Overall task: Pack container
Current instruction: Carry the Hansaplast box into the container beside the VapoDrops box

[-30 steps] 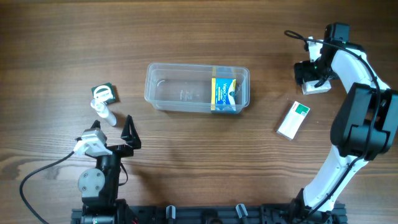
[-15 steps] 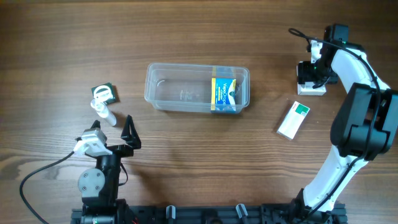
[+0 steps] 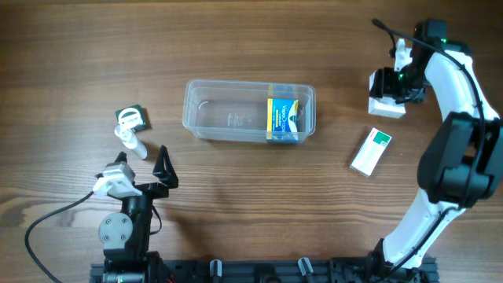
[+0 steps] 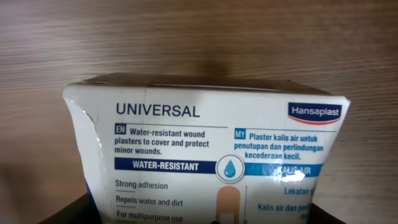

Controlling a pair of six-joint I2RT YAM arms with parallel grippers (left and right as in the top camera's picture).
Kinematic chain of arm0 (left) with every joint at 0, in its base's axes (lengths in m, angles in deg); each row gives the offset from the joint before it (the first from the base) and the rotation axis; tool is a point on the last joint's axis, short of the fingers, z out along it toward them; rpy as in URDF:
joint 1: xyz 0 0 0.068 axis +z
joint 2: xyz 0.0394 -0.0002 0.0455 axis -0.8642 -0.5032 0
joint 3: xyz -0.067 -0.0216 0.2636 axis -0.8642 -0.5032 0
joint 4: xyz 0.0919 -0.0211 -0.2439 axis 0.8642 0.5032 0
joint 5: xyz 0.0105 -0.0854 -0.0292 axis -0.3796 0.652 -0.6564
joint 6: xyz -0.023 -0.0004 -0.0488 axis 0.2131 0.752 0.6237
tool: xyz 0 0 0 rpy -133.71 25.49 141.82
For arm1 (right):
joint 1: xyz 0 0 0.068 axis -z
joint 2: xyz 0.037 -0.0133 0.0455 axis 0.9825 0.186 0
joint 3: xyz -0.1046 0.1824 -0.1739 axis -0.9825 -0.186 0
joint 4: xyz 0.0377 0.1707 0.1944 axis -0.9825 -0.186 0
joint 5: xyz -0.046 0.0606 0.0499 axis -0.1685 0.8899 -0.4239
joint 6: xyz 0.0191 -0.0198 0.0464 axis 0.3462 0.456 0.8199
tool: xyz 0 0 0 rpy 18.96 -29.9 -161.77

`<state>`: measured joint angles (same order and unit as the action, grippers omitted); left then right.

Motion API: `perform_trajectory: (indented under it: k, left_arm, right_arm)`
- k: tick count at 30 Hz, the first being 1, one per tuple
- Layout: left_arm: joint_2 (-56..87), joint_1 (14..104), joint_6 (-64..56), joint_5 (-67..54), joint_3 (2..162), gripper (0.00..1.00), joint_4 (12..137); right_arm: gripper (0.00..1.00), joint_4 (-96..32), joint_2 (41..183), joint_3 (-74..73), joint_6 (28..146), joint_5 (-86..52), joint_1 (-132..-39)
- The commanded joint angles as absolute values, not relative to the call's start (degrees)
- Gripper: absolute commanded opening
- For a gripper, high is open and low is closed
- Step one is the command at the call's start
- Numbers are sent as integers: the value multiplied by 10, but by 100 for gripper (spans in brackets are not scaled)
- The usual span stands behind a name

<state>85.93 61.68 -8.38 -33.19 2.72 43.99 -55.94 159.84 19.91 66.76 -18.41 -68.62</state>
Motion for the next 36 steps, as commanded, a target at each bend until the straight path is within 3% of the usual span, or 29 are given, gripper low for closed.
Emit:
perform_trajectory:
  k: [1, 8, 14, 24, 36]
  left_arm:
    - [863, 619, -83, -323, 25, 100, 443]
    - [863, 619, -83, -323, 25, 100, 443]
    - [863, 619, -83, -323, 25, 100, 443]
    - [863, 619, -83, -323, 25, 100, 443]
    - [863, 619, -83, -323, 25, 100, 443]
  right_arm:
    - [71, -579, 1531, 218, 677, -85, -712]
    - [71, -604, 1442, 218, 688, 64, -780]
    - [70, -604, 1393, 218, 746, 72, -870]
    - [68, -610, 1393, 177, 912, -132, -1025]
    - [67, -573, 1394, 138, 978, -282, -1064]
